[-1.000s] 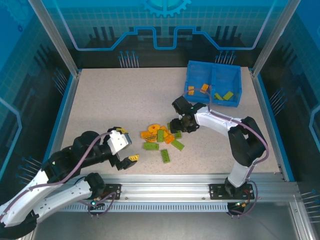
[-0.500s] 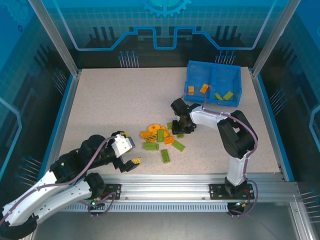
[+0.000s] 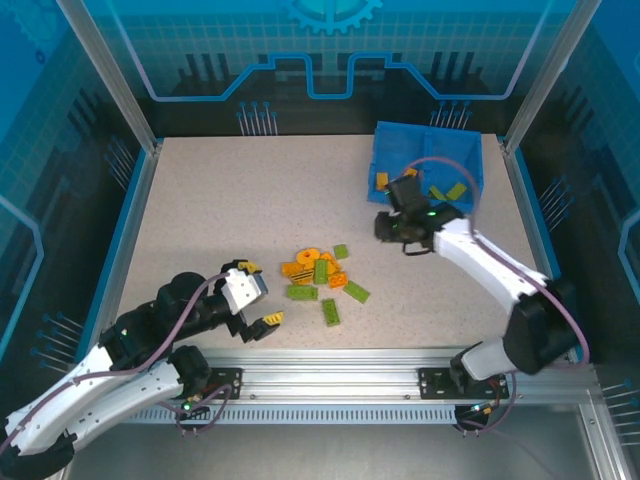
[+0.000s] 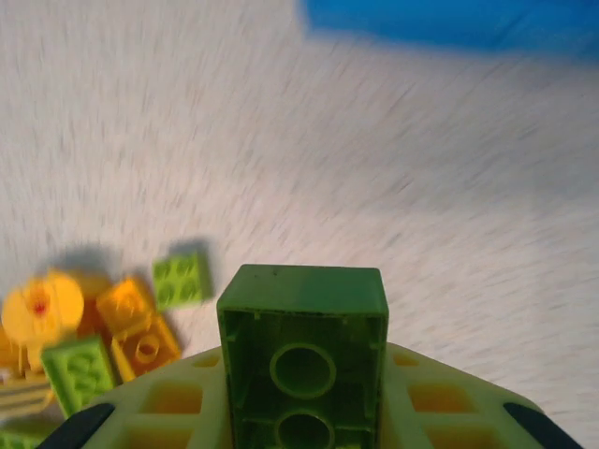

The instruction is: Sort the legos into containers by color

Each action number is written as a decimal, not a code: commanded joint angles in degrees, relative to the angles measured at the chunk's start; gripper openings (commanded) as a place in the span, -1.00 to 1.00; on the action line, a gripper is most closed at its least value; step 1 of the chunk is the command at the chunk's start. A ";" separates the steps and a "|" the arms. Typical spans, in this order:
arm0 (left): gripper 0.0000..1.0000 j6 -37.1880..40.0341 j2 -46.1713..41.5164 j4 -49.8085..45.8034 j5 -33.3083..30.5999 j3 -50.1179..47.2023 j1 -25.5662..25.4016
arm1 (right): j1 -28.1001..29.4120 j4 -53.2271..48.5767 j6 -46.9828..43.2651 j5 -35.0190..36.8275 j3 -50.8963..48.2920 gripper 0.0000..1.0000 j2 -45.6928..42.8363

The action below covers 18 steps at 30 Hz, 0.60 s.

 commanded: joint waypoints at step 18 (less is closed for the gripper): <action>0.97 -1.82 -2.57 -0.45 -5.77 -1.82 -0.03 | -26.86 -2.32 -6.00 3.93 38.15 -0.44 37.60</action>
